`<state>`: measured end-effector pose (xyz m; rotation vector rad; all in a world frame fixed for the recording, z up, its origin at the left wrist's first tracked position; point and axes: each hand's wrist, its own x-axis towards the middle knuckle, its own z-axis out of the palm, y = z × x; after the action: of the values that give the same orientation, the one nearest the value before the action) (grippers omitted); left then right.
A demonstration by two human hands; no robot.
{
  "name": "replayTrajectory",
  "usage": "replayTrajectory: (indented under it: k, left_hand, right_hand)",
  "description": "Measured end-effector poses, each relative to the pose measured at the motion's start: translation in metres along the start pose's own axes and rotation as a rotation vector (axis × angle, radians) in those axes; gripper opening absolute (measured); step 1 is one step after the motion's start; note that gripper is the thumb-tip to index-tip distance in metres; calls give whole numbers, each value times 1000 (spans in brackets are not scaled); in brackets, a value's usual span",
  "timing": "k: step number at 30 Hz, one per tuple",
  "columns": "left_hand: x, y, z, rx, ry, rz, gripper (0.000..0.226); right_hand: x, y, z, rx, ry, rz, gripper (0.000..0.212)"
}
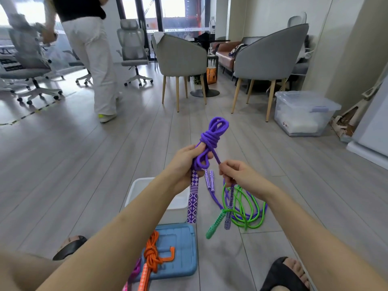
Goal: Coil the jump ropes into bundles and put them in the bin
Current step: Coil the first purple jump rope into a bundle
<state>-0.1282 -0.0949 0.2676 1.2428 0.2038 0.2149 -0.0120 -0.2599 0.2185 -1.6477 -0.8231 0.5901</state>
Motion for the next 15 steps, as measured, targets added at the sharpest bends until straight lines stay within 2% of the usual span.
replayTrajectory:
  k: [5,8,9,11,13,15]
  left_hand:
    - [-8,-2,-4,-50,-130,-91,23]
    - [-9,1,-2,-109,-280,-156,25]
    - [-10,3,-3,-125,-350,-183,25]
    - [-10,7,-5,-77,-505,-247,27]
    - [-10,9,-10,111,-589,-317,28]
    - [-8,7,-18,390,-568,-352,28]
  right_hand:
    - [7,3,-2,240,220,-18,21]
    - [8,-2,-5,435,196,-74,19]
    - [8,-3,-6,420,164,-90,20]
    - [8,2,-11,239,114,-135,19]
    - [6,5,-18,91,69,-205,16]
    - [6,-1,-28,-52,-13,-214,17]
